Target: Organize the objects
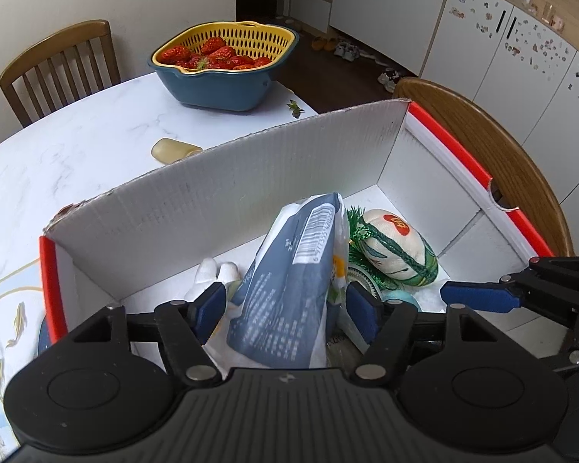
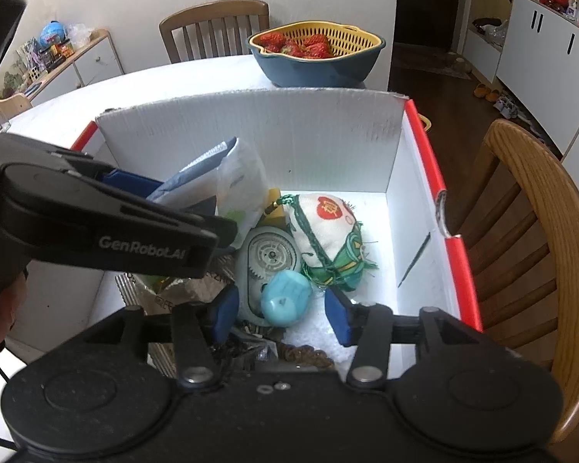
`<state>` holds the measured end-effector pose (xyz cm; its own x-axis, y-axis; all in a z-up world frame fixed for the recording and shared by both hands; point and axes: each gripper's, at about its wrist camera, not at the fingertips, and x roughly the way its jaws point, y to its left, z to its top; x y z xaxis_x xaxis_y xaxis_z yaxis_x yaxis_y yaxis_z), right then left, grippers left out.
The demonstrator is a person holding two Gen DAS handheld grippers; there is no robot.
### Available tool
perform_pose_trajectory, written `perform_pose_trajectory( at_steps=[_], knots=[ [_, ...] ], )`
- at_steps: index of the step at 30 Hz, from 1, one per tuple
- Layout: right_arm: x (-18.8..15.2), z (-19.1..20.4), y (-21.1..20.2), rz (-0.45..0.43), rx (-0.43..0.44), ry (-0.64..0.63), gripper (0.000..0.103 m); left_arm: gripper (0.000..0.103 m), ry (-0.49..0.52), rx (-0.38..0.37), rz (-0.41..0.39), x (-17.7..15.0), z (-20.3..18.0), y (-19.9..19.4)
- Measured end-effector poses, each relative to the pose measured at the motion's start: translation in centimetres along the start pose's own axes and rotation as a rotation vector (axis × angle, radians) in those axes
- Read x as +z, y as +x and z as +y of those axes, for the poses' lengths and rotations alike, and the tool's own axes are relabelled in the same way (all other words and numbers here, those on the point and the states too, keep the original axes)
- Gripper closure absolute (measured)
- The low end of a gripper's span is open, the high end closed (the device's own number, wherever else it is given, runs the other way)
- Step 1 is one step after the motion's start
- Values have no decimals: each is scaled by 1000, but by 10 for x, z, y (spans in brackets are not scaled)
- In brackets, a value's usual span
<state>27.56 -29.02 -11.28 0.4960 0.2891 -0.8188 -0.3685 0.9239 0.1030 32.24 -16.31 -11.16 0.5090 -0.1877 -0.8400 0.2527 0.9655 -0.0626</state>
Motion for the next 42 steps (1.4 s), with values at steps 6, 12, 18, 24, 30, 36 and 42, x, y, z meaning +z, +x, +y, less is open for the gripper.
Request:
perform_pose_trajectory(
  at_steps=[6,12,18,24,30,36,42],
  knots=[
    [-2,0,-15,-39,8,3,44,31,-10,7,-28,-6,3,-17],
    [0,2,-33,-90,7,18,37,31,-12,-22,-89,-11,9,-44],
    [-4,9,-51,-143,-1,26,33,23,4,-18,-139,-19,15,-68],
    [-8,20,-70,-205,-3,43,24,17,10,-14,-181,-30,25,-91],
    [-14,31,-85,-254,-9,80,14,14,-4,-1,-243,-44,38,-119],
    [-22,45,-100,-307,-16,122,10,1,-19,-34,-265,-55,52,-138],
    [-30,58,-110,-323,-31,159,10,0,-19,-61,-281,-67,62,-153]
  ],
)
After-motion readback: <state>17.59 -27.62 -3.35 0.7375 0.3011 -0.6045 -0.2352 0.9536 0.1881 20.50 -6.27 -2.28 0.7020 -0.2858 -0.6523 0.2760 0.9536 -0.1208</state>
